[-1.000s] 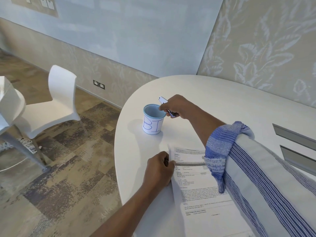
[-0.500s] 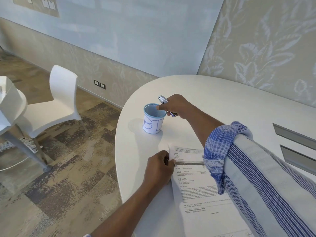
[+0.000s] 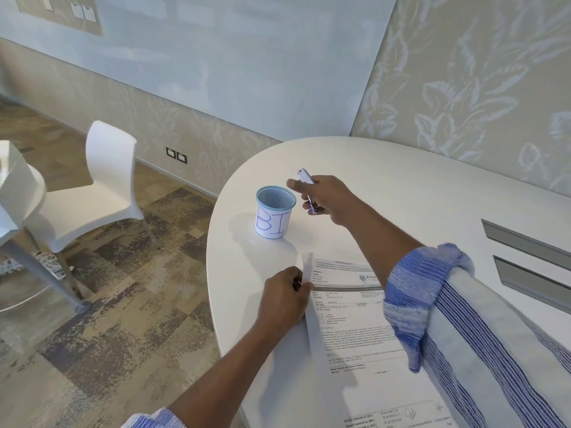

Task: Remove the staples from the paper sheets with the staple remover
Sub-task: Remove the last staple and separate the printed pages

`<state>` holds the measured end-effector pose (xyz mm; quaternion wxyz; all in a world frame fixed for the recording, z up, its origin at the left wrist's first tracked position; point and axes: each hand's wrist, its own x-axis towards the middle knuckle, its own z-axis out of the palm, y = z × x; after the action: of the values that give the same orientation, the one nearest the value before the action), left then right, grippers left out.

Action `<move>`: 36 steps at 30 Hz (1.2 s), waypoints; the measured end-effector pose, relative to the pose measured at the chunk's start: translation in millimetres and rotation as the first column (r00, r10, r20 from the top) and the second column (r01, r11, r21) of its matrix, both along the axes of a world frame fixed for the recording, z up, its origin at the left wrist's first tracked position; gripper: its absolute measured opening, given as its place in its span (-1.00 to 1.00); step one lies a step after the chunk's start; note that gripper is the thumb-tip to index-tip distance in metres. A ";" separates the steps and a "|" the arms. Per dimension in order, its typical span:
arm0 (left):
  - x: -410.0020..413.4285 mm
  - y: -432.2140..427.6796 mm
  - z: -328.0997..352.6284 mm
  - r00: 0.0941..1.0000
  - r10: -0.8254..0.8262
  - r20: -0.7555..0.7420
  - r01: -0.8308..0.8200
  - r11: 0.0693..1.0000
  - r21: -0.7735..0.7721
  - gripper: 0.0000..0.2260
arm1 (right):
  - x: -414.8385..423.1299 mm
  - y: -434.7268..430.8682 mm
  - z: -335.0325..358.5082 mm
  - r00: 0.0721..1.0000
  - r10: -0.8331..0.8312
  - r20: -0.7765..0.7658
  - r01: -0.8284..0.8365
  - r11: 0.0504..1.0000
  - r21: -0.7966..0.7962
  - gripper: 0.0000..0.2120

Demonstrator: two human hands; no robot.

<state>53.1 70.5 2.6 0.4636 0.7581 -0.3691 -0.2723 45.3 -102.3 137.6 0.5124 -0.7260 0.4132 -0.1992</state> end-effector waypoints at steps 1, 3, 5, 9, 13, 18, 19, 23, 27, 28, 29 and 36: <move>0.9 0.1 0.4 1.000 -0.006 0.001 0.006 1.000 0.002 -0.84 | -8.5 2.1 -0.3 0.999 -0.023 0.041 0.021 0.999 0.043 -0.69; 1.9 -0.6 1.5 1.000 -0.005 -0.023 0.005 1.000 -0.002 -0.85 | -30.9 9.0 -1.4 0.993 -0.068 0.100 0.056 0.992 0.116 -0.73; 3.6 -1.5 -0.9 0.999 0.001 -0.054 -0.002 1.000 -0.016 -0.85 | -55.6 15.0 -5.5 0.987 -0.110 0.118 0.089 0.982 0.169 -0.80; -0.4 -0.2 -4.0 0.997 -0.013 -0.077 0.011 1.000 -0.027 -0.82 | -130.3 30.7 -25.7 0.974 -0.181 0.135 0.151 0.966 0.208 -0.85; 1.1 -0.1 -5.3 0.994 -0.013 -0.111 0.007 0.999 -0.053 -0.84 | -204.5 49.9 -49.1 0.978 -0.207 0.033 0.206 0.978 0.015 -0.81; 0.1 0.9 -2.7 0.973 -0.070 -0.219 0.048 0.993 -0.105 -0.85 | -289.1 74.2 -82.1 0.907 -0.417 -0.056 0.402 0.899 -0.174 -0.67; 0.2 1.5 -0.9 0.963 -0.094 -0.253 0.061 0.989 -0.134 -0.85 | -301.4 78.1 -88.1 0.889 -0.451 -0.076 0.432 0.883 -0.183 -0.66; -3.8 -0.5 4.3 0.896 -0.193 -0.400 0.113 0.970 -0.215 -0.89 | -339.8 94.5 -105.2 0.844 -0.525 -0.113 0.499 0.844 -0.196 -0.72; -12.8 -9.3 5.7 0.878 -0.238 -0.417 0.154 0.962 -0.225 -0.88 | -373.8 114.5 -117.5 0.843 -0.456 -0.283 0.259 0.807 -0.530 -0.88; -13.9 -11.1 5.9 0.873 -0.246 -0.420 0.164 0.961 -0.223 -0.86 | -380.8 117.8 -120.1 0.833 -0.435 -0.343 0.170 0.790 -0.590 -0.84; -14.5 -12.7 5.8 0.871 -0.254 -0.422 0.174 0.960 -0.219 -0.85 | -386.7 120.6 -120.3 0.811 -0.423 -0.404 0.094 0.776 -0.624 -0.80; -17.4 -18.8 6.4 0.860 -0.281 -0.426 0.220 0.957 -0.187 -0.88 | -414.7 135.6 -110.5 0.802 -0.314 -0.509 -0.156 0.712 -0.685 -0.57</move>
<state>35.7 51.7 8.9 0.5455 0.5880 -0.3652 -0.4725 -369.5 33.3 27.1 0.0351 -0.8688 0.4775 -0.1263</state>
